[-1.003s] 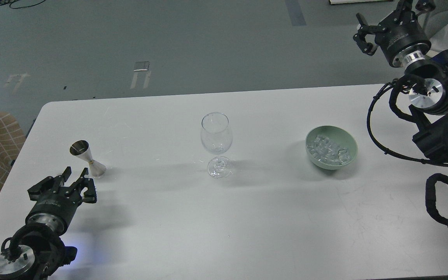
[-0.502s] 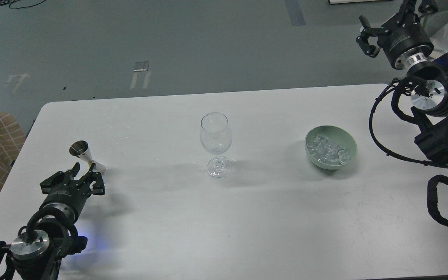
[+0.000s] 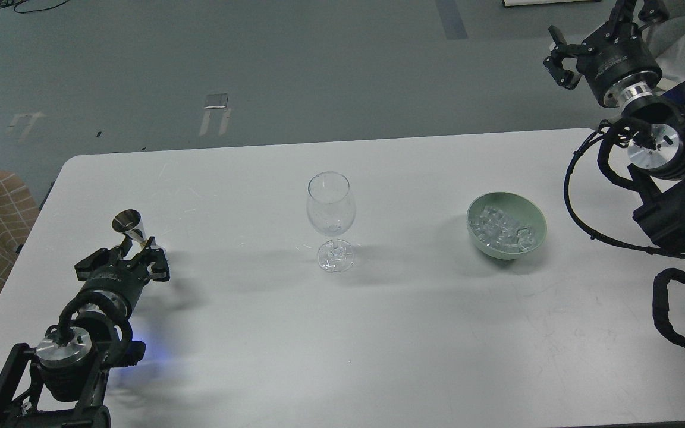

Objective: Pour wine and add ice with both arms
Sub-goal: 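Lift the jigger upright off the table with the left gripper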

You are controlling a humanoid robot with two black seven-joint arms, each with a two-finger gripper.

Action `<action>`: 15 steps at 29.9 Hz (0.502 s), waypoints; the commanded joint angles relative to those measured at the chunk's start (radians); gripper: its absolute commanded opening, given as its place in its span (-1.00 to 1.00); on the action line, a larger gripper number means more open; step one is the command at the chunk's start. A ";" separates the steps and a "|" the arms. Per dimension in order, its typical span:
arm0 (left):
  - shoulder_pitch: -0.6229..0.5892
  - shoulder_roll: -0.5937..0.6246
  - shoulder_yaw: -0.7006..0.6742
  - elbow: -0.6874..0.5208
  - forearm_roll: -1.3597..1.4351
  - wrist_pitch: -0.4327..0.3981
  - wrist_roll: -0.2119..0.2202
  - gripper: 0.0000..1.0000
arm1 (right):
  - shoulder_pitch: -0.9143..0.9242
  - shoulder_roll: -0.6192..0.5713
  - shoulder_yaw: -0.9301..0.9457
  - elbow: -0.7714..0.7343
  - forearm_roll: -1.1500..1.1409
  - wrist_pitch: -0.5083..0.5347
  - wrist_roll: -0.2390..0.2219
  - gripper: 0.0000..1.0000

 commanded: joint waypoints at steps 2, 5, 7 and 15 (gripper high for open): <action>-0.039 0.005 0.001 0.052 -0.001 -0.001 -0.001 -0.20 | -0.001 -0.001 0.000 0.000 0.000 0.000 0.000 1.00; -0.053 0.005 0.001 0.066 -0.001 -0.001 -0.001 -0.20 | -0.006 -0.001 0.000 0.000 0.000 0.000 0.000 1.00; -0.059 0.003 0.001 0.074 -0.001 -0.001 -0.001 -0.20 | -0.007 0.000 0.000 0.000 0.000 0.000 0.000 1.00; -0.080 0.003 0.004 0.134 -0.001 -0.050 0.000 -0.21 | -0.011 0.000 0.000 -0.002 -0.002 0.000 0.000 1.00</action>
